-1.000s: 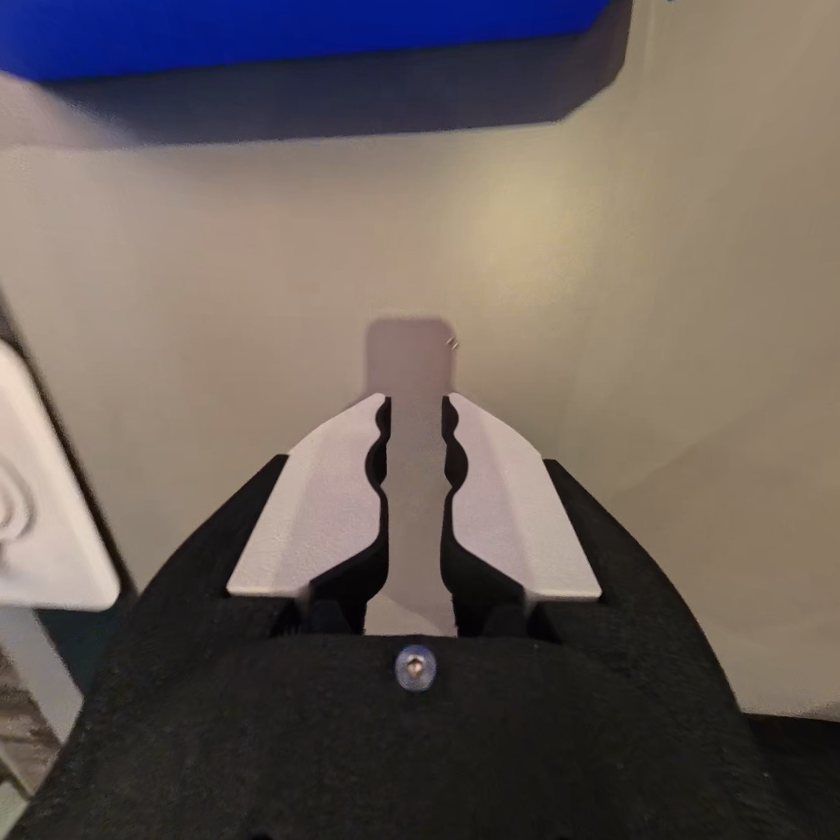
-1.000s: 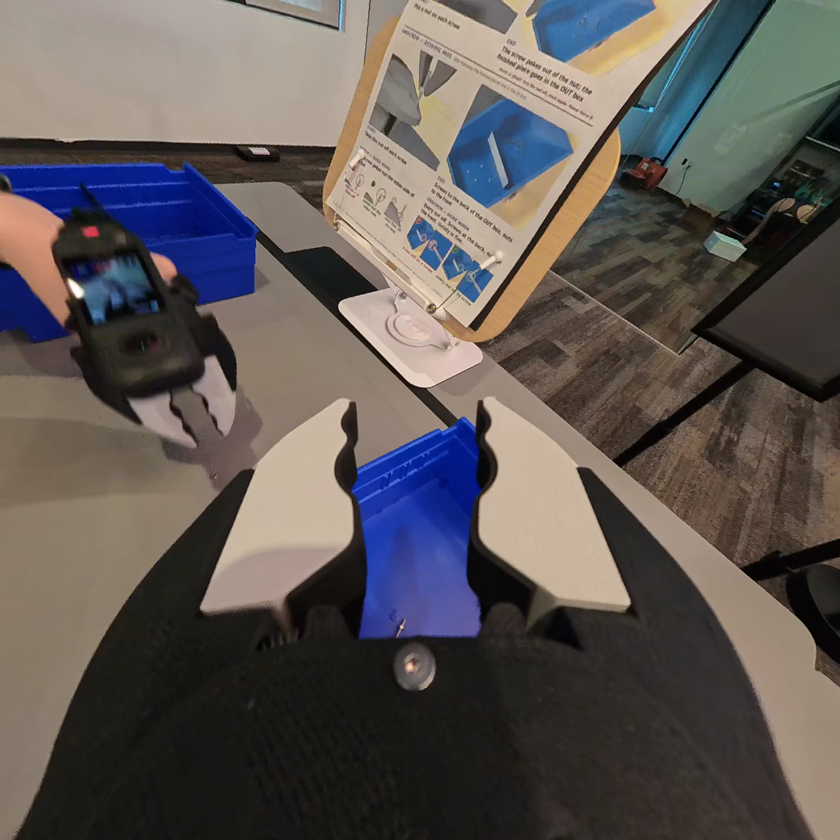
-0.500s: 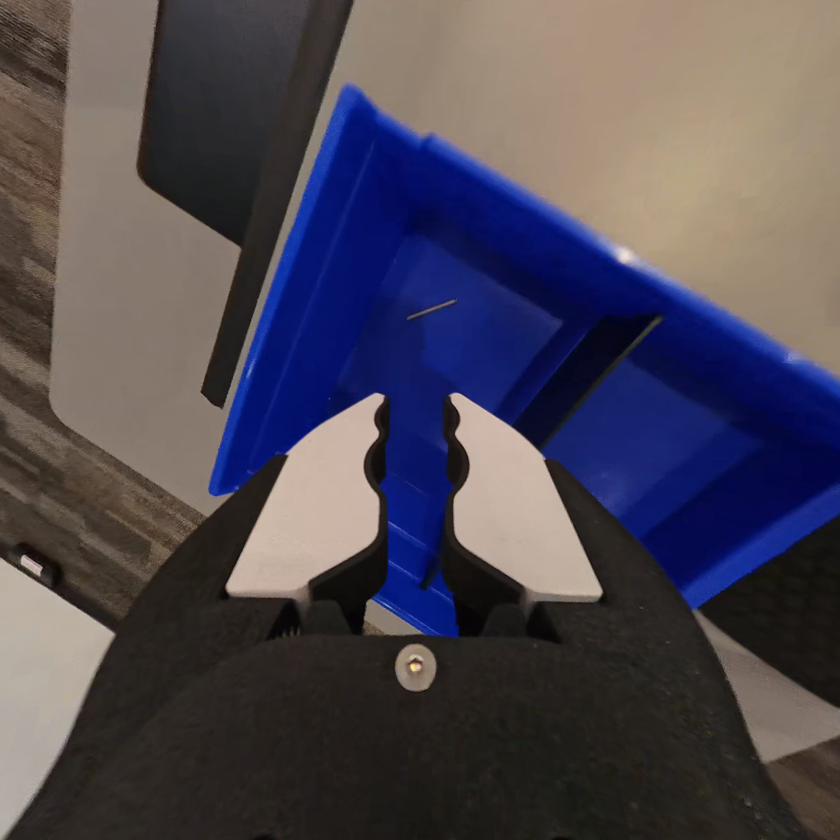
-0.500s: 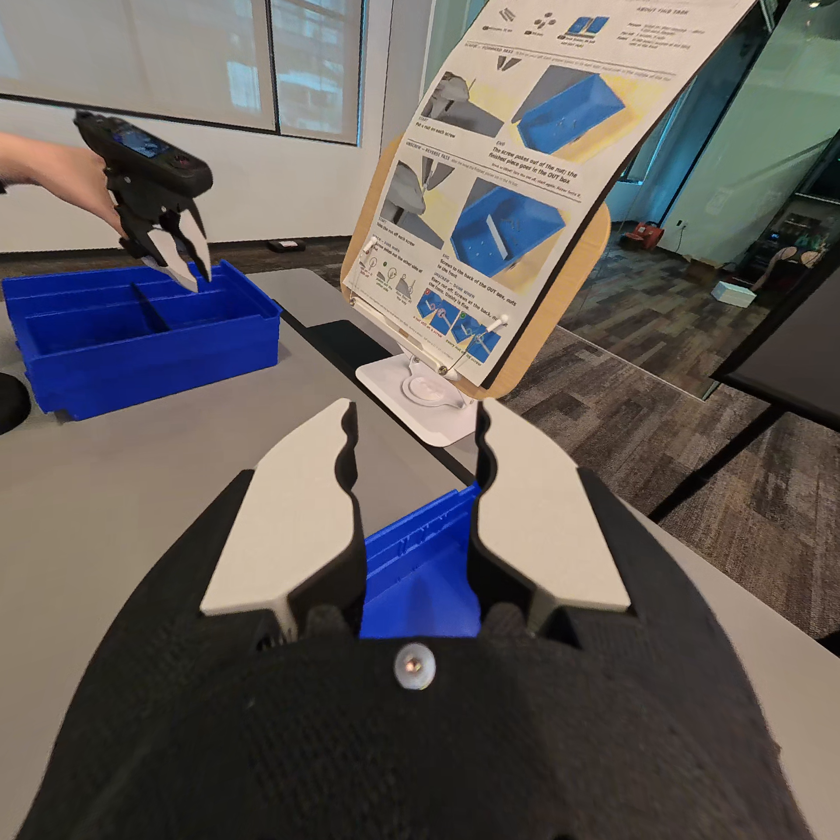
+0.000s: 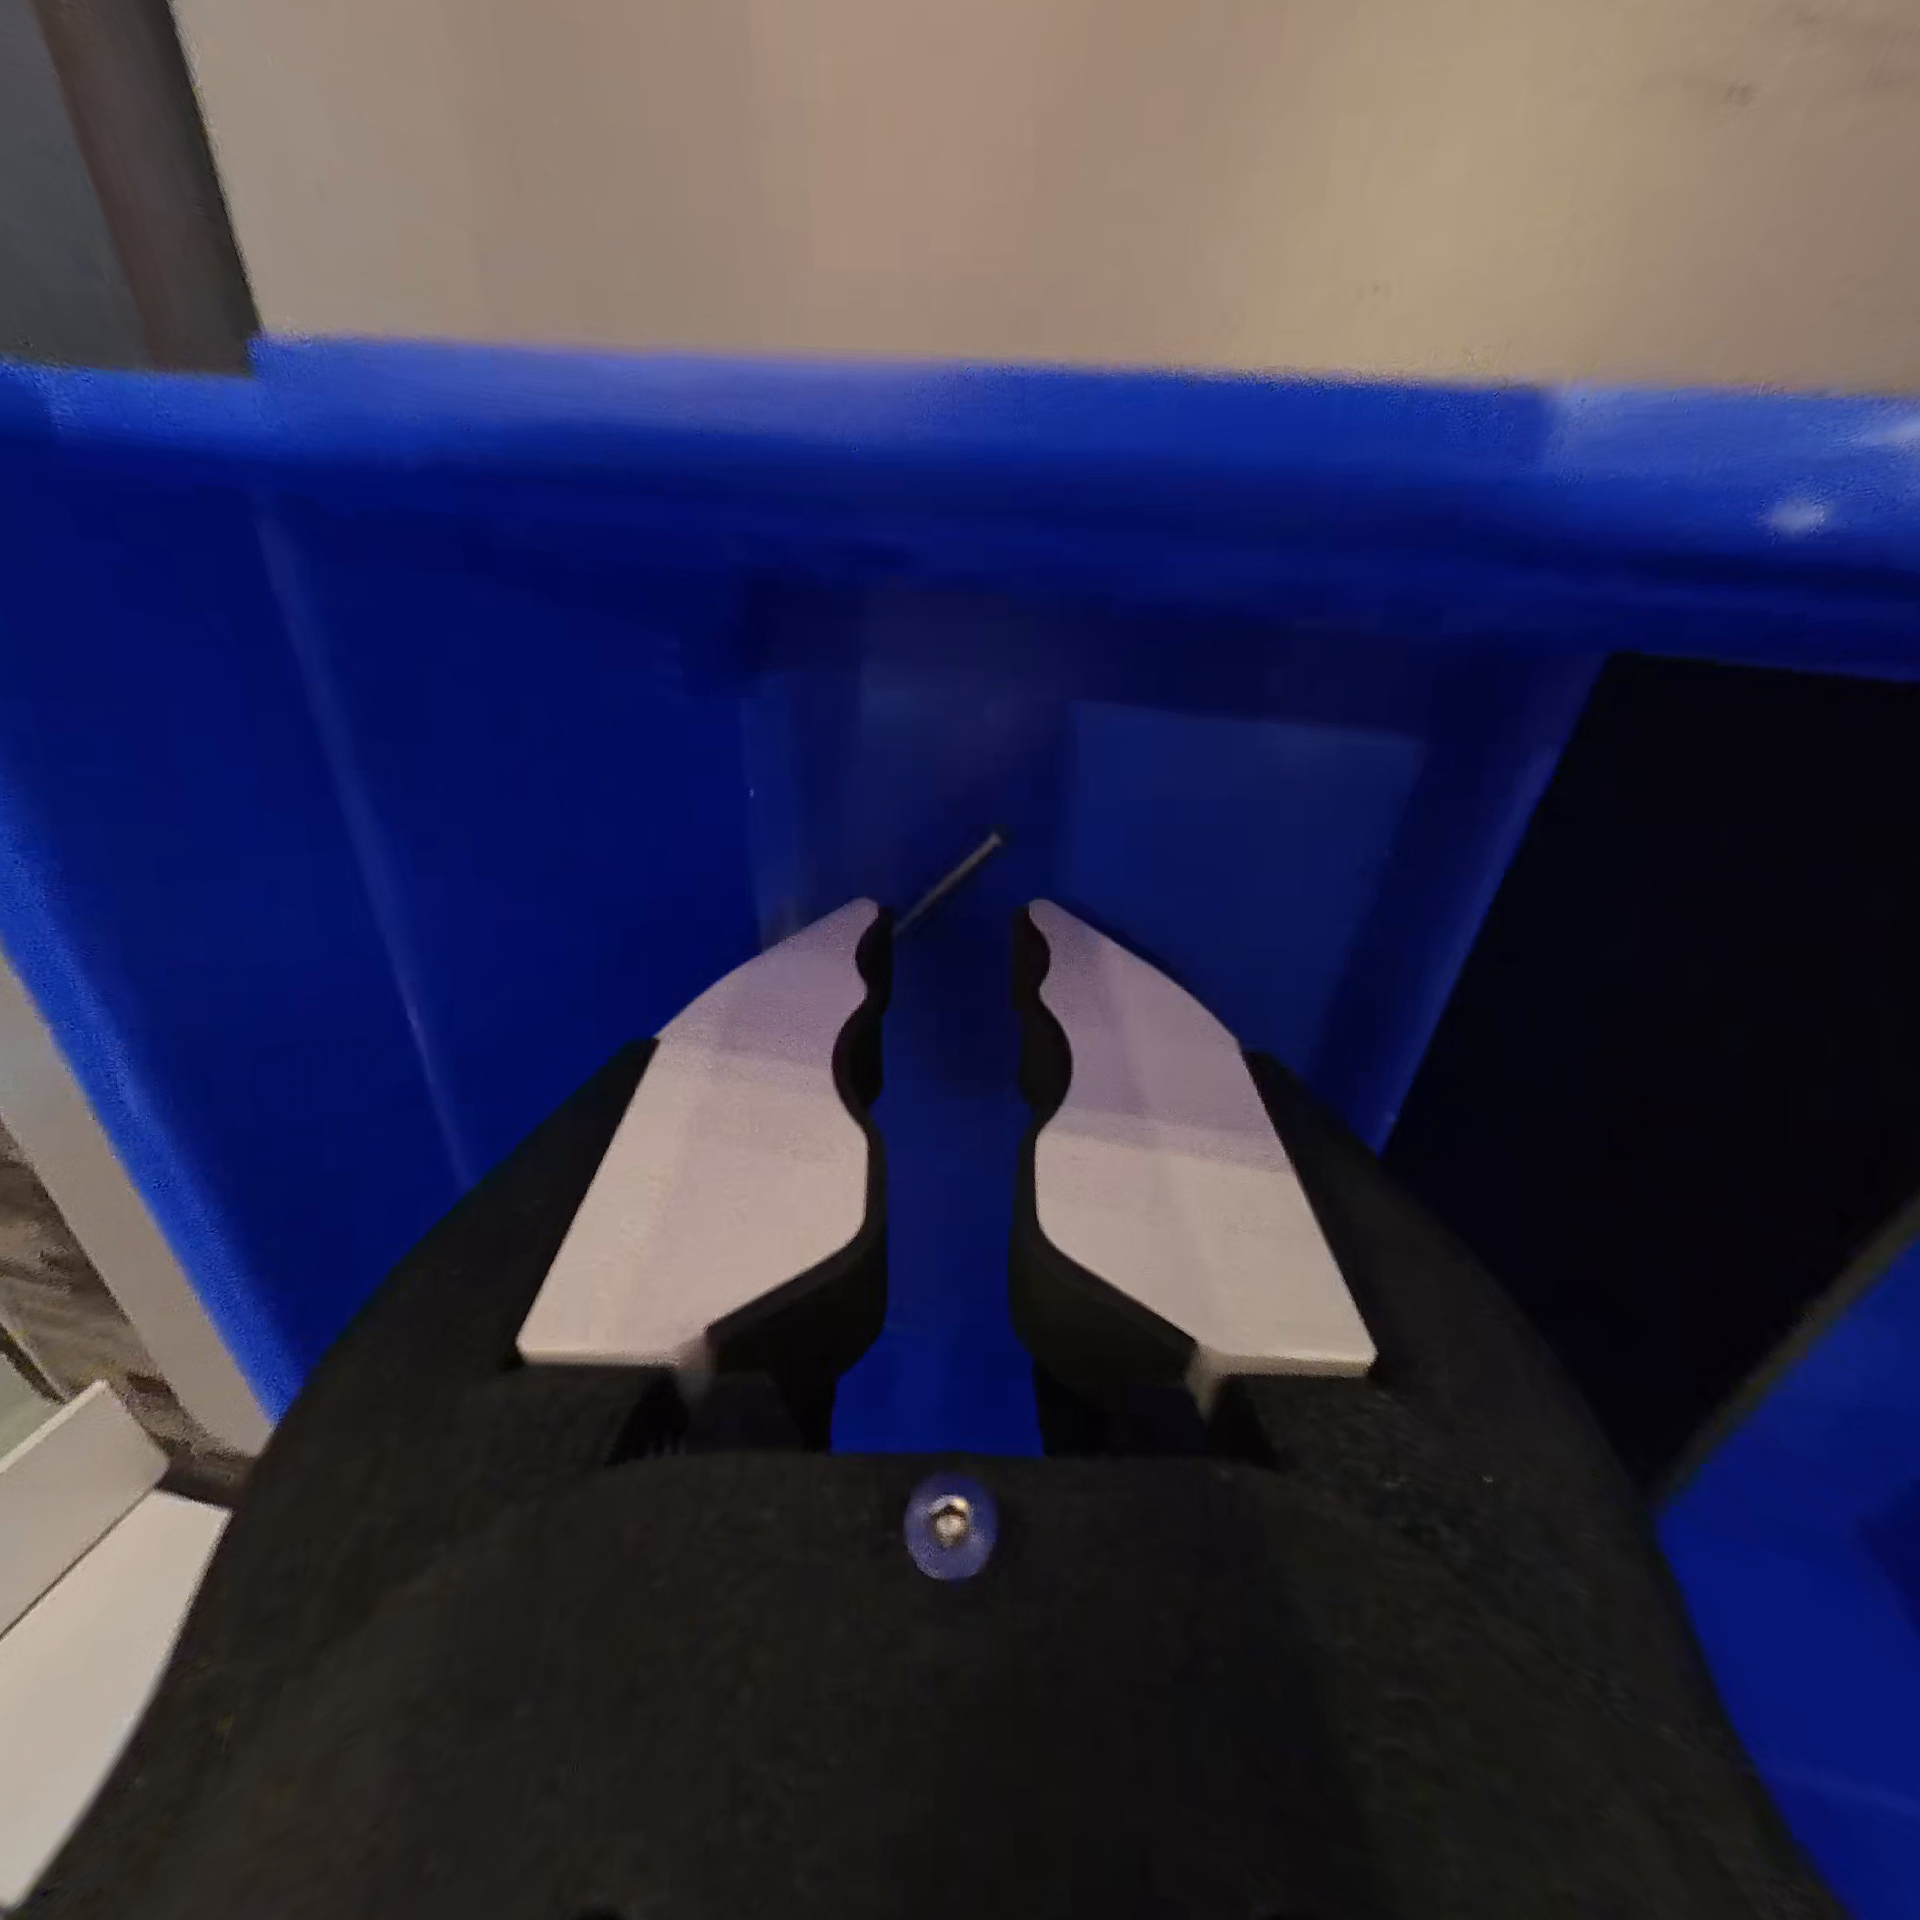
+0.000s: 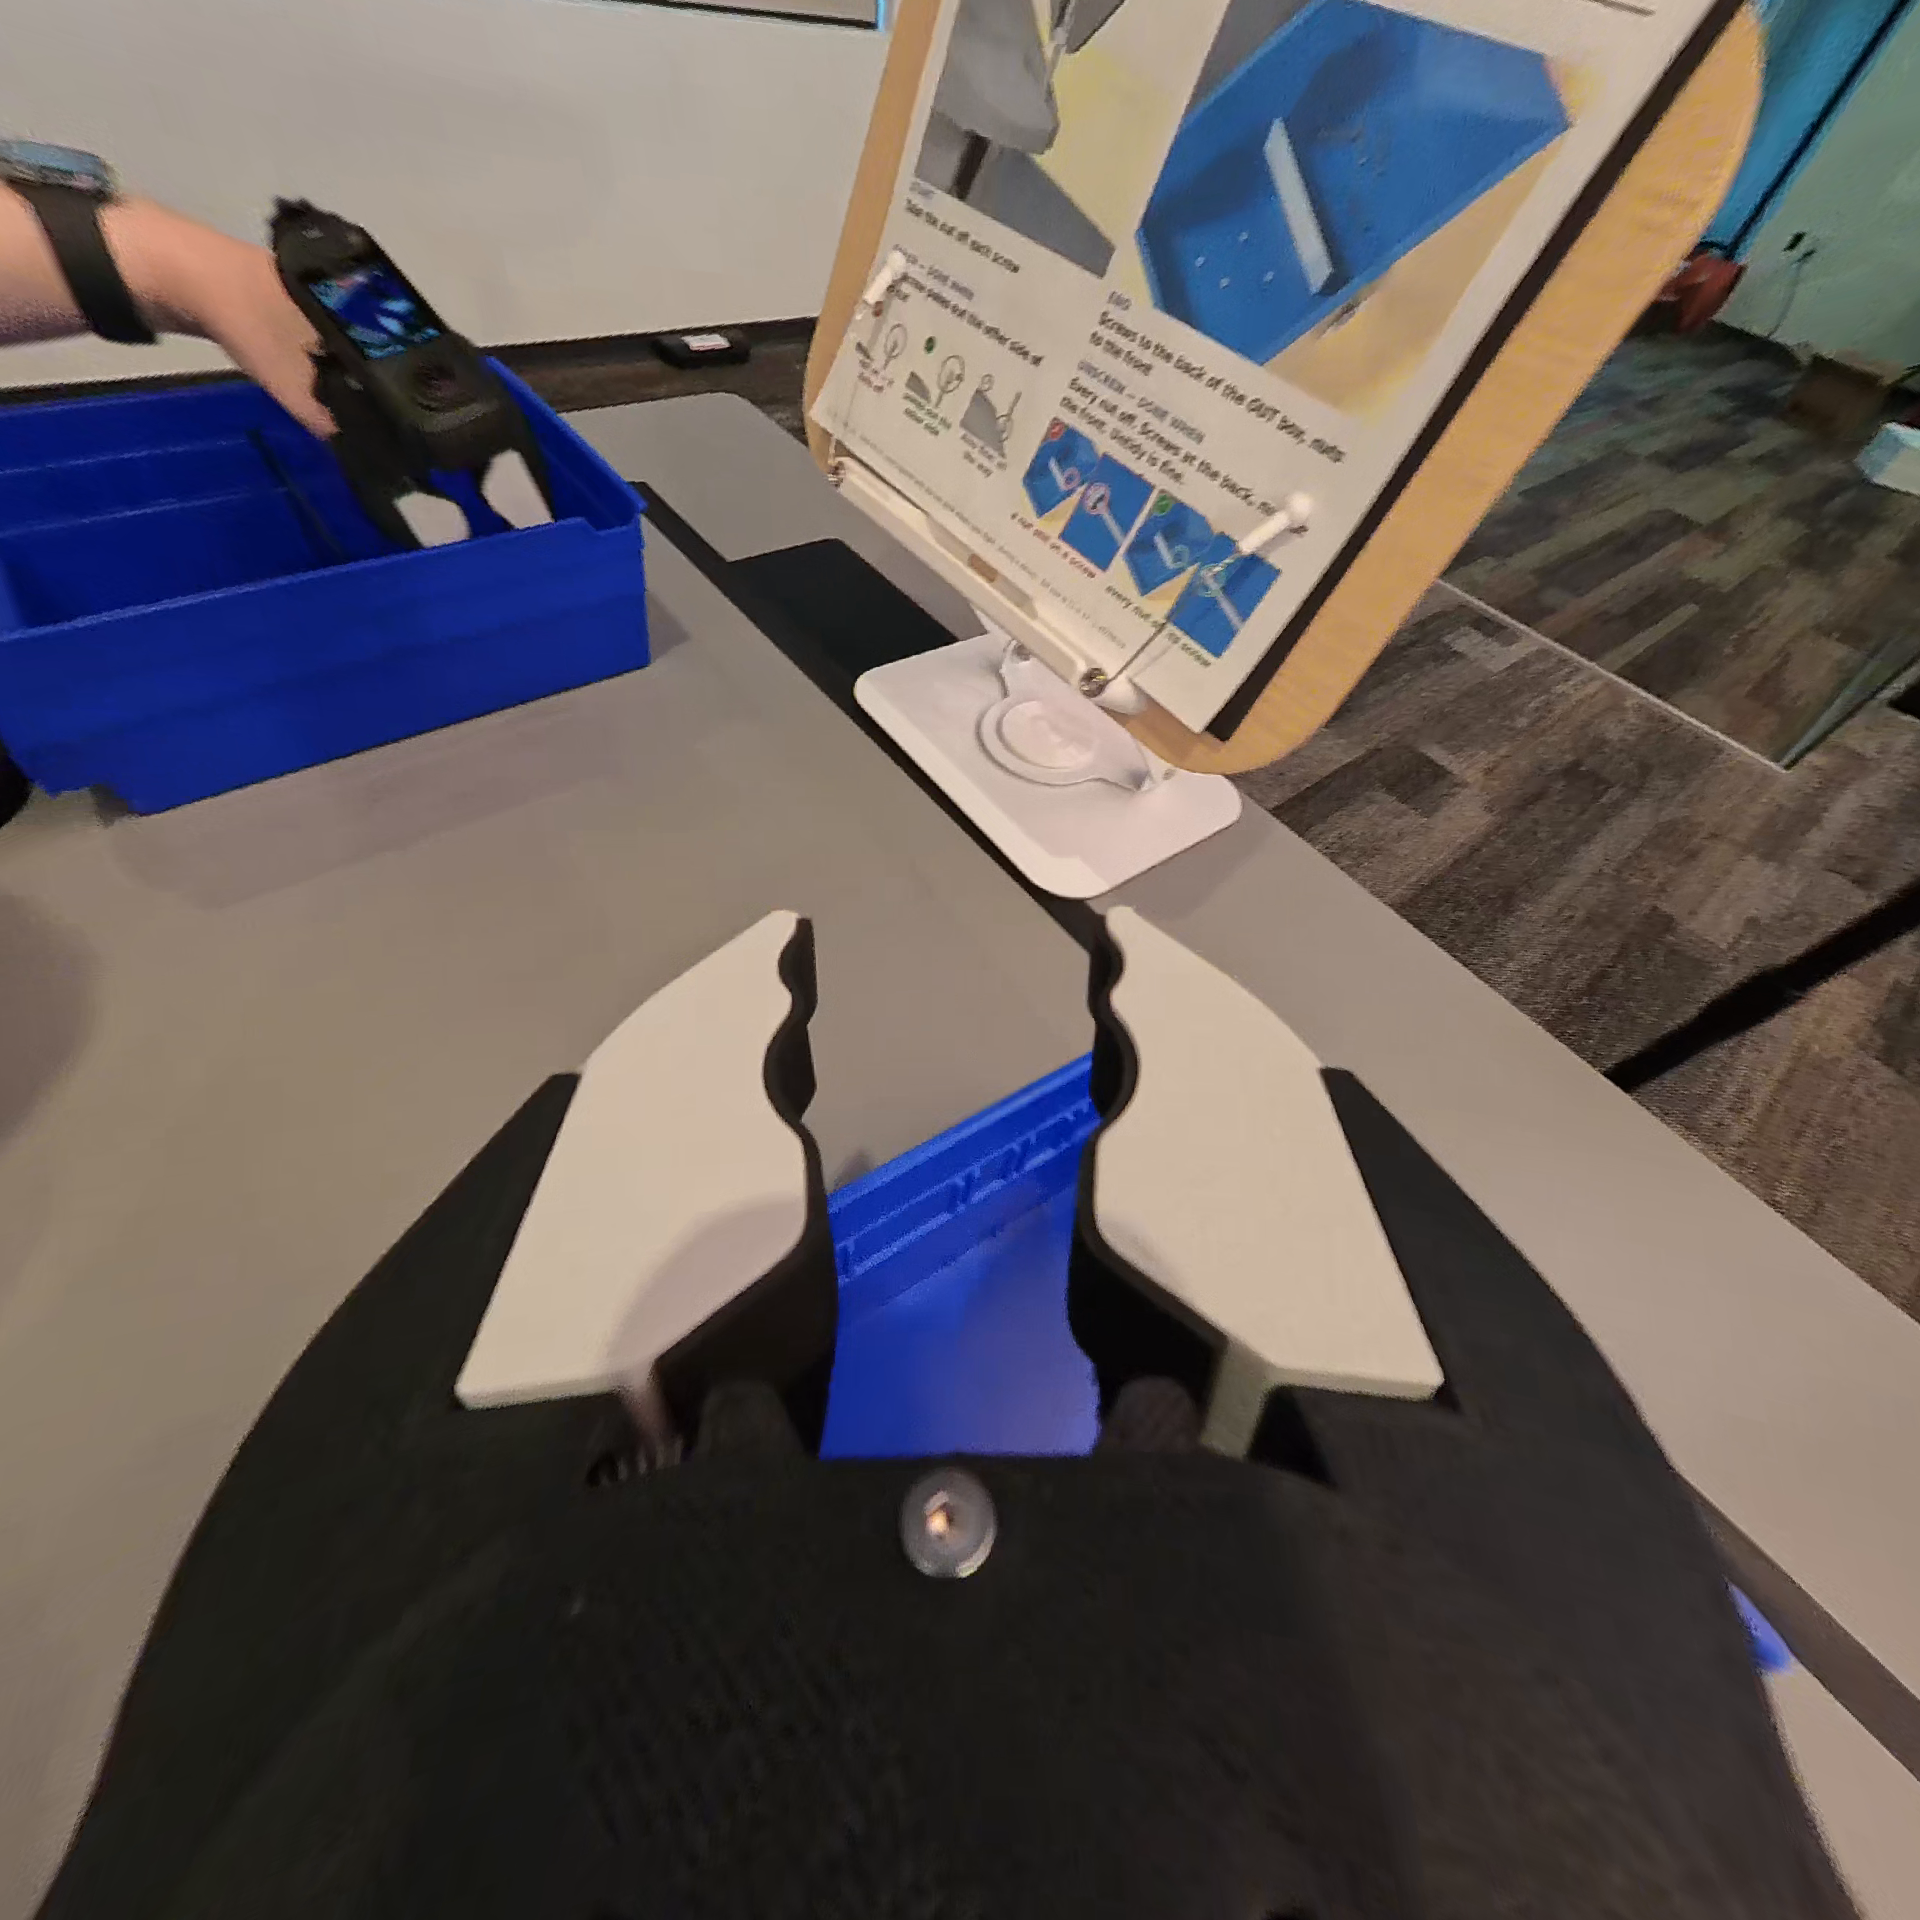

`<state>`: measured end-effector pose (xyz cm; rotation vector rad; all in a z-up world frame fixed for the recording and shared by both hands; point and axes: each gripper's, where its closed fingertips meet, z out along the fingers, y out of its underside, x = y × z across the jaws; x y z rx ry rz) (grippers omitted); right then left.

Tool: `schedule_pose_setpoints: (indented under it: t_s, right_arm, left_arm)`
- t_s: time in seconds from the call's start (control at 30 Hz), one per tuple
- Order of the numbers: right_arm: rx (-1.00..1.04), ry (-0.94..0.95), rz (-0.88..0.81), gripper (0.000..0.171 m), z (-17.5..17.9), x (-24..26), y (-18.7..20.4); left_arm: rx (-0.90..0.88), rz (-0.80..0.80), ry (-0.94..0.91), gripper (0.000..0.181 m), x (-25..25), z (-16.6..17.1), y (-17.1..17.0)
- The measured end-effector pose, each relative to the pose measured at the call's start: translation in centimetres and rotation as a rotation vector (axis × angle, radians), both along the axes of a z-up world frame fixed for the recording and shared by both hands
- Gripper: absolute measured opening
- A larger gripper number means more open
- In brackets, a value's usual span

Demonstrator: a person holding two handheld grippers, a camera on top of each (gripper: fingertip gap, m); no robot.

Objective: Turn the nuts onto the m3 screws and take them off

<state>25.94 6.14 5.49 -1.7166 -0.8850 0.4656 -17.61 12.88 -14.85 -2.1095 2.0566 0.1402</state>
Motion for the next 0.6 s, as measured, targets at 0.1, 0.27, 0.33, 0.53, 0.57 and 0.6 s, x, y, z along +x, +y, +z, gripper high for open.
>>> schedule_pose_setpoints:
  t_s: [0.1, 0.27, 0.33, 0.53, 0.57, 0.6]
  right_arm:
    - [-0.023, 0.026, 0.046, 0.051, -0.2, -0.9, -0.4]
    - [-0.054, 0.001, 0.070, 0.051, -1.0, -1.4, -0.5]
    - [-0.063, -0.014, 0.079, 0.051, -1.3, -1.6, -0.5]
    - [-0.083, -0.028, 0.109, 0.051, -2.0, -2.3, -0.6]
    - [-0.085, -0.025, 0.114, 0.051, -2.0, -2.4, -0.6]
    - [-0.086, -0.020, 0.120, 0.051, -2.0, -2.6, -0.7]
  left_arm:
    - [-0.042, -0.030, -0.025, 0.020, 0.6, -0.7, 0.1]
    - [-0.186, 0.011, -0.077, 0.005, 0.7, -0.9, -0.7]
    - [-0.202, 0.023, -0.091, 0.005, 0.8, -0.9, -0.7]
    - [-0.184, 0.082, -0.118, 0.003, 0.8, -0.8, -0.7]
    - [-0.162, 0.098, -0.144, 0.003, 0.9, -0.4, -0.6]
    - [-0.129, 0.112, -0.178, 0.003, 1.1, 0.3, -0.4]
